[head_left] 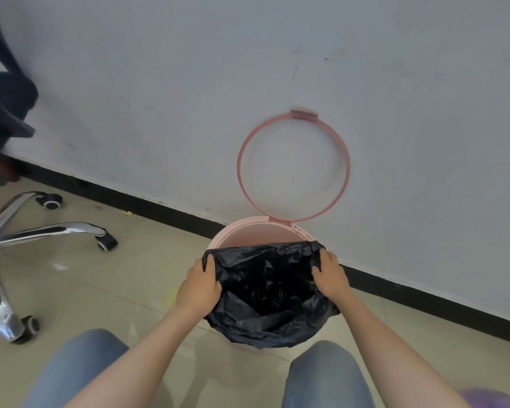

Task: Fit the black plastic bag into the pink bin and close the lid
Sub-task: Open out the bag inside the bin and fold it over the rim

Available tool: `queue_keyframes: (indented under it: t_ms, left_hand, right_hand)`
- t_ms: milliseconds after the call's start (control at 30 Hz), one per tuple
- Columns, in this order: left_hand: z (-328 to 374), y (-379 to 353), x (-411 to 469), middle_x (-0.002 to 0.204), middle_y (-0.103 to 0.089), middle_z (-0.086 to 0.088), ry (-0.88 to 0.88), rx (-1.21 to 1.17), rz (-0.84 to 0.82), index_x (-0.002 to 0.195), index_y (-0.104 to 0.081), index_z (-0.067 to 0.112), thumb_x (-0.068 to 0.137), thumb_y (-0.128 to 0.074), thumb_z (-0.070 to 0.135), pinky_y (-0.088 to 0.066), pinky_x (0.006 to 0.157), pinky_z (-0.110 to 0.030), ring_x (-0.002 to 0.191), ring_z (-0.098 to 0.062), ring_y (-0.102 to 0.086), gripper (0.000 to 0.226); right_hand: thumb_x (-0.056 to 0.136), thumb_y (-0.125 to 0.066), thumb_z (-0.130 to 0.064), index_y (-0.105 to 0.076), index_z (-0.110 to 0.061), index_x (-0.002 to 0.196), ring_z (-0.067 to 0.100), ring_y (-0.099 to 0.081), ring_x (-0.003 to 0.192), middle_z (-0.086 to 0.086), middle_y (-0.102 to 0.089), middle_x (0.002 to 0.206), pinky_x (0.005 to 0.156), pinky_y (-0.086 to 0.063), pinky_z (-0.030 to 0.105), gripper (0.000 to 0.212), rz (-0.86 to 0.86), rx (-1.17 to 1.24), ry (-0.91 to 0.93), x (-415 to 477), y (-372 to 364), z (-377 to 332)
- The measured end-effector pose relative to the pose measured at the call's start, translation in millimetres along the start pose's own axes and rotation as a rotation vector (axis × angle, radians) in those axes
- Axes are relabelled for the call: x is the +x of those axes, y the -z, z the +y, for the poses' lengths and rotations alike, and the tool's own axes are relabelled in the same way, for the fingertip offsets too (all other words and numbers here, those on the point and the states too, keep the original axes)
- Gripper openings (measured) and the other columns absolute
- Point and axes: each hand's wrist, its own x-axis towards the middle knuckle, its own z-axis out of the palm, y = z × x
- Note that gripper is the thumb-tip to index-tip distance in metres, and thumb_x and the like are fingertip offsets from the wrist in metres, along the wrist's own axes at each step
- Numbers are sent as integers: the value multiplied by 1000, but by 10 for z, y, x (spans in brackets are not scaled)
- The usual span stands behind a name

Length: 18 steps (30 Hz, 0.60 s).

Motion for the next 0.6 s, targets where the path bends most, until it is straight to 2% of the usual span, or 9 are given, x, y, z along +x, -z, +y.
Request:
queue_keyframes:
  t_ms: [100,167,267,400,500,600]
  left_hand:
    - [-64,49,-85,125,-48,-19,54,-115,68,132,-34,7,90,-46,23,-44,89,-39,111,-35,-50,47]
    - [-161,67,-173,119,-53,-19,93,-166,129,126,-40,7,90,-48,25,-45,83,-38,105,-36,-55,41]
    - [-350,63,-296,117,-58,-18,120,-206,203,126,-42,9,92,-44,27,-44,79,-36,103,-35,-57,38]
    - [-494,52,-298,114,-60,-17,124,-201,238,129,-46,11,94,-40,25,-45,75,-35,100,-33,-58,37]
    - [-493,53,-244,110,-62,-17,125,-199,272,123,-50,9,94,-42,23,-43,72,-34,98,-33,-59,33]
    - [-474,60,-209,107,-63,-16,130,-202,289,117,-52,7,94,-42,23,-39,66,-31,94,-32,-59,30]
  right_hand:
    - [94,-37,-21,-16,-10,141,39,-41,123,14,-22,150,98,-38,42,52,17,80,-20,-75,-55,-13]
    - [94,-38,-22,-21,-11,140,35,-46,119,13,-29,147,93,-41,40,50,29,121,-3,-150,-100,-9]
    - [95,-38,-21,-32,-11,134,33,-53,110,13,-41,137,84,-44,38,40,79,131,37,-262,-159,-9]
    - [95,-35,-19,-43,-15,125,35,-53,109,16,-55,125,84,-45,40,31,132,76,55,-218,-186,-36]
    - [95,-33,-20,-43,-18,121,34,-55,104,14,-60,115,78,-41,38,28,74,144,-32,-125,-168,-82]
    - [93,-32,-22,-42,-21,118,30,-54,99,10,-58,104,83,-41,39,26,4,264,-130,-67,-147,-124]
